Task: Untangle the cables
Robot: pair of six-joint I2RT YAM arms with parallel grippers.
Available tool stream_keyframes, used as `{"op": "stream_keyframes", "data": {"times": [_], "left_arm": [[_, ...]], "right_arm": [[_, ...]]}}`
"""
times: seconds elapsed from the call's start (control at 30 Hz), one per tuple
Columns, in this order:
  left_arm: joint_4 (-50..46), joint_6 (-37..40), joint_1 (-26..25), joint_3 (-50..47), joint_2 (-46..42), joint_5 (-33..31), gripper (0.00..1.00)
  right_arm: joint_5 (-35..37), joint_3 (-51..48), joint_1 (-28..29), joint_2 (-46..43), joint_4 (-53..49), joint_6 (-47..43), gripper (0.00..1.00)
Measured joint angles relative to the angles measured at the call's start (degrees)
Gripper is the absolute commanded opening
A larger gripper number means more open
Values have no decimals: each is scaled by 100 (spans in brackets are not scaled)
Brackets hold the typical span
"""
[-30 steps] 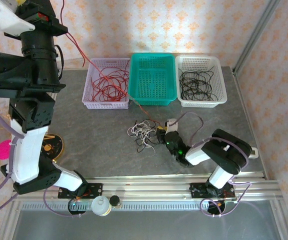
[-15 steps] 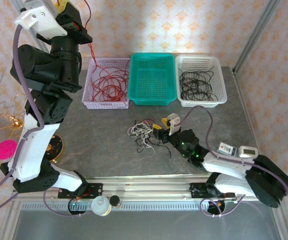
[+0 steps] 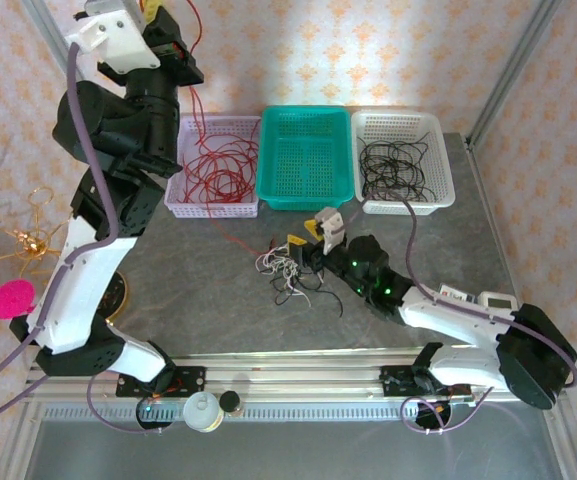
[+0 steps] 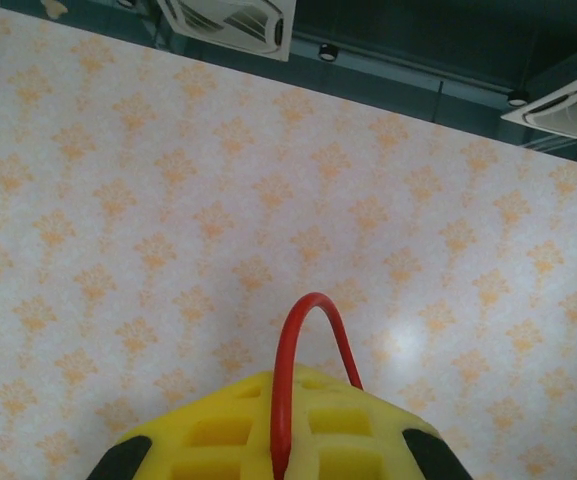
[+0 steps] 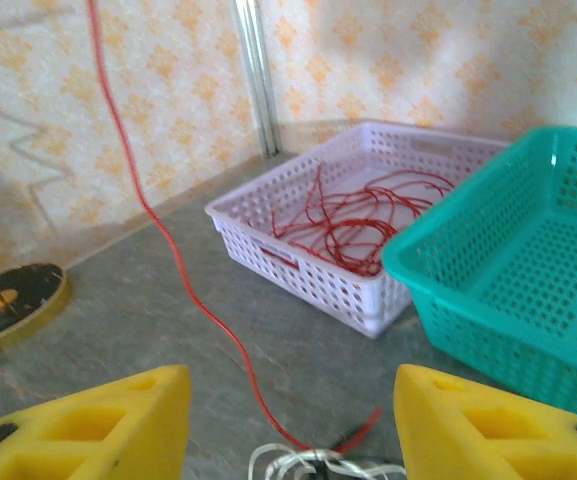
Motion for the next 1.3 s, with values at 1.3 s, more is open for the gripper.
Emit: {"op": "stream_keyframes", "data": {"times": [1.3], "left_arm": [[1322, -2026, 3067, 380, 2271, 1513, 0]], "right_arm": [[-483, -560, 0, 448, -289, 1464, 53]]}}
